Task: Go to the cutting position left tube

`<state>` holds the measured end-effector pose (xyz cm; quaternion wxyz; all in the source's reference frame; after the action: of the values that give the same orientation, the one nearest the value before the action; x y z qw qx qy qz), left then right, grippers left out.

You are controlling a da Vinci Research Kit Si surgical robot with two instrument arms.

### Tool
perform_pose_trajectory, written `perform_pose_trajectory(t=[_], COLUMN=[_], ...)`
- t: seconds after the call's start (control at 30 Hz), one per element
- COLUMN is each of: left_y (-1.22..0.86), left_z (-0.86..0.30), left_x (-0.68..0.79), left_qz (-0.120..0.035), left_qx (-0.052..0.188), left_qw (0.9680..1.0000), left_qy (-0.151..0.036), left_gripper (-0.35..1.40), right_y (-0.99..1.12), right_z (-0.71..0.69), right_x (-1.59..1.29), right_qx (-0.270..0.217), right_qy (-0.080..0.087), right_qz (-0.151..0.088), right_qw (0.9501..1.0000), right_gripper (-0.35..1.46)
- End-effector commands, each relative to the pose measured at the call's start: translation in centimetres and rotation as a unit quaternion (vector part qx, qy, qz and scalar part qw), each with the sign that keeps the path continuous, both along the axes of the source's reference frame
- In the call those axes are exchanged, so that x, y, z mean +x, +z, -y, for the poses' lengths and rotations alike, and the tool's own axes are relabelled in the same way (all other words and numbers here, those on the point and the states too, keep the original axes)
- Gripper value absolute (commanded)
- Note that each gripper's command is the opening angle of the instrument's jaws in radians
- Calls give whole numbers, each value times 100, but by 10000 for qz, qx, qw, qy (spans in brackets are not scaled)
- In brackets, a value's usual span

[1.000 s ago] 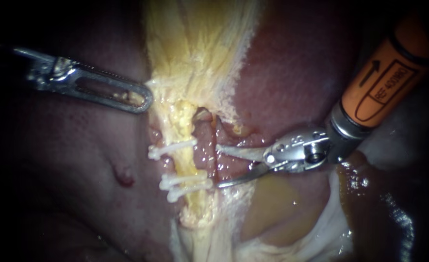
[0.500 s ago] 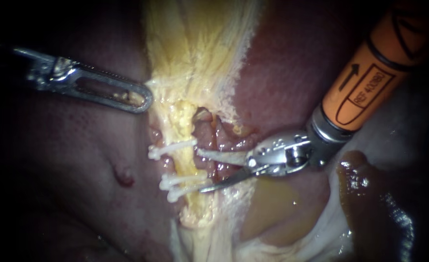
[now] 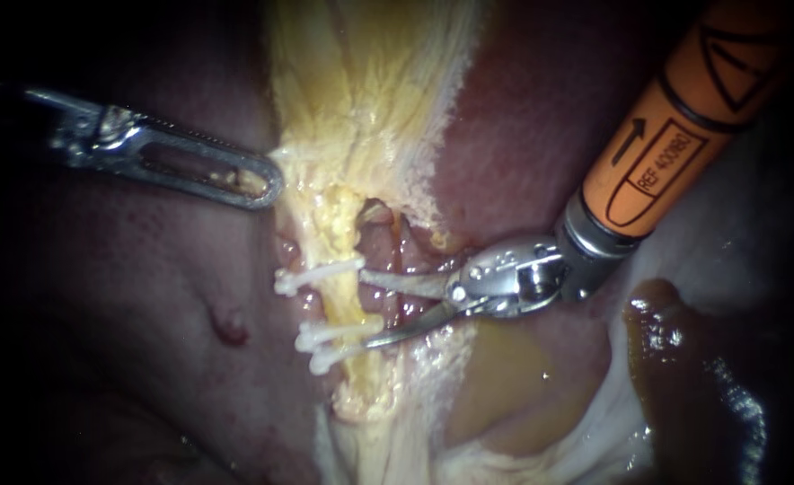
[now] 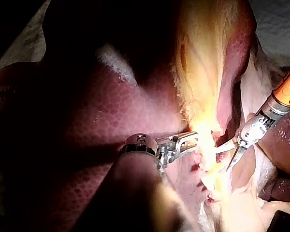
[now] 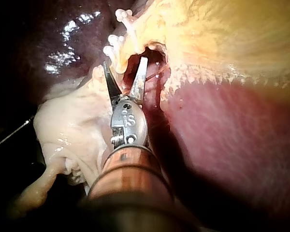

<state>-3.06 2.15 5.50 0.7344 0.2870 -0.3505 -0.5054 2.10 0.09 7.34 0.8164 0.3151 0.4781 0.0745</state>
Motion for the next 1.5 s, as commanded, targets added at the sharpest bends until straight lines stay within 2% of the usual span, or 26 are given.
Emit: perform_pose_trajectory(t=[0.03, 0.37, 0.93, 1.5], left_y=[0, 0, 0, 0], left_z=[0, 0, 0, 0], left_x=[0, 0, 0, 0], left_qz=[0, -1, -1, -1], left_qx=[0, 0, 0, 0], left_qw=[10000, 10000, 10000, 10000], left_qy=[0, -1, -1, -1], left_gripper=[-35, -35, -35, -35], right_y=[2, 24, 20, 3], right_z=[0, 5, 6, 15], right_x=[0, 3, 8, 33], right_qx=[17, 182, 193, 242], right_qy=[9, -160, -172, -350], right_qz=[9, -17, -76, -467], right_qw=[10000, 9997, 9996, 9980], right_gripper=[143, 143, 143, 145])
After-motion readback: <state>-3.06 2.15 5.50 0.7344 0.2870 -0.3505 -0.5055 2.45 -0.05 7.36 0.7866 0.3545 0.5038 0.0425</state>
